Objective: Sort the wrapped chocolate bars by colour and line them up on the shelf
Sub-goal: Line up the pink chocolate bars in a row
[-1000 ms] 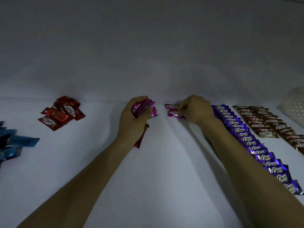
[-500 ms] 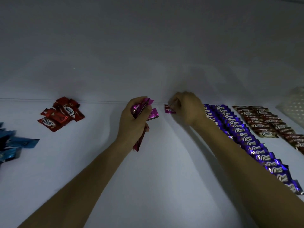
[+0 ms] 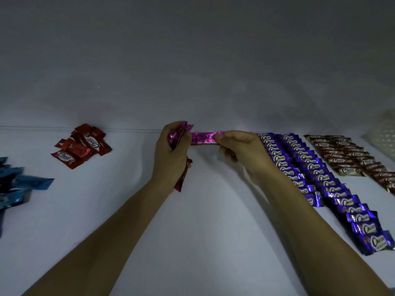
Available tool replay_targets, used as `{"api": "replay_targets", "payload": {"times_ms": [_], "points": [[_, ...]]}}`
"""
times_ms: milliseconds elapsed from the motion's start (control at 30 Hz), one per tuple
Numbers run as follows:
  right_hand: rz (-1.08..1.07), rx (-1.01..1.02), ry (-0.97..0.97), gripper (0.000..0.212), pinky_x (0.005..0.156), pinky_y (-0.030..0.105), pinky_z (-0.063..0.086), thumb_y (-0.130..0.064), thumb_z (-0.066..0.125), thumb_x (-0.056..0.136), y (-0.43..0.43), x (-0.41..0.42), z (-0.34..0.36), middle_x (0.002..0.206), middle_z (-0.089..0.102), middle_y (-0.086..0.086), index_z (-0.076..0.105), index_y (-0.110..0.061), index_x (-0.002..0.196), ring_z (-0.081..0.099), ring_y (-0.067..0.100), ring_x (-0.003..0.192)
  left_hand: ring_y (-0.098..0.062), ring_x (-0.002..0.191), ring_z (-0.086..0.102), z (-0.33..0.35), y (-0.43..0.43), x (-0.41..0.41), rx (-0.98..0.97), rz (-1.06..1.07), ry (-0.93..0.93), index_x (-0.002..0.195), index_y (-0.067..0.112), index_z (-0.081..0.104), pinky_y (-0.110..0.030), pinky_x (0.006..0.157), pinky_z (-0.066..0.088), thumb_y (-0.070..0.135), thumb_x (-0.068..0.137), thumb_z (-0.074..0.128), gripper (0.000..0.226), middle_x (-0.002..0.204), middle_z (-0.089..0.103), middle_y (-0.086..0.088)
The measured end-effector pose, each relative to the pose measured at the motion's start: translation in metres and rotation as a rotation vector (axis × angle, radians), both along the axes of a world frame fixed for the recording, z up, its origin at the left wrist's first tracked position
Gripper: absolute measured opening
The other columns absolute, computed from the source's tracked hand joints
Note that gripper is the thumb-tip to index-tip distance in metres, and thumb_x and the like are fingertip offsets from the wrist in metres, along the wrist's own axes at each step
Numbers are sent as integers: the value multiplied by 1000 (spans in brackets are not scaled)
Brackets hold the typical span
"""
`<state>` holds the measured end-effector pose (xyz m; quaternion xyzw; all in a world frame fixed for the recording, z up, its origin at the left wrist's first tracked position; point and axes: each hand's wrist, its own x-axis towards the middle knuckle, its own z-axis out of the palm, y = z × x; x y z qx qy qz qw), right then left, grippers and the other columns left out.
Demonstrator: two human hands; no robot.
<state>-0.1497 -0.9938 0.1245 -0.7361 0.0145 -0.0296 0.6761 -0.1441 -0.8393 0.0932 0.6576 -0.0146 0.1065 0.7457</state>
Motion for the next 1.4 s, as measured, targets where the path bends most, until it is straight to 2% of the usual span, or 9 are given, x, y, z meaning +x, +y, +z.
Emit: {"api": "replay_targets", "payload": {"times_ms": [133,300,367,433,567,833,1200,1267,1400], "points": [[8,-19,46,15,39,16,29,-11,62,88,-10,-4,1,44,55,-1,65,-7,74,39,8,34,-4,41,49,1,-1,1,-20,5,4,109,23,56,-16,42,42,12,96,54,18,108,64,-4],[56,77,86,20,59,27,49,-25,58,91,-9,-2,4,85,74,5,69,-10,95,68,18,63,-3,41,49,2,0,1,-10,14,13,113,21,56,-17,41,41,13,97,53,18,96,67,-5],[44,46,61,10,57,23,49,-15,61,89,-11,1,0,78,74,4,69,-9,91,68,16,62,-2,42,50,3,0,1,-10,16,16,114,19,55,-16,41,40,13,97,53,19,91,68,-6],[18,-137,16,15,53,17,46,2,65,83,-16,4,-10,64,68,4,67,-13,83,61,8,52,-1,44,51,3,0,0,-6,15,14,116,17,55,-16,41,40,12,97,53,20,90,67,-6],[-50,-737,-84,13,59,16,41,-12,74,77,-25,15,-22,67,63,-2,69,-24,78,54,6,59,-1,45,53,3,0,0,10,16,22,116,17,55,-16,41,41,13,96,53,20,93,66,-7],[-227,-1046,-65,11,83,34,48,-17,68,81,-38,36,-15,98,72,2,74,-23,89,62,25,96,1,47,54,3,-2,-1,31,-2,11,112,21,55,-15,42,41,13,97,53,18,92,67,-4],[-302,-1275,-137,17,77,35,35,-25,64,84,-38,45,-18,104,66,9,69,-21,101,53,33,100,-1,42,49,2,-1,1,16,7,17,114,19,55,-15,42,41,13,97,53,18,89,67,-3],[-315,-1144,-216,12,71,33,38,-27,63,86,-27,34,-17,91,68,7,68,-18,90,58,30,89,-2,41,47,1,0,2,-13,16,32,113,19,55,-16,42,41,13,97,53,17,87,67,-3],[92,-389,3,26,63,30,48,-32,71,82,19,-2,-10,62,64,2,64,-13,66,59,16,59,-3,57,58,3,2,6,-186,80,89,112,19,56,-19,49,45,14,96,55,17,85,66,1]]}}
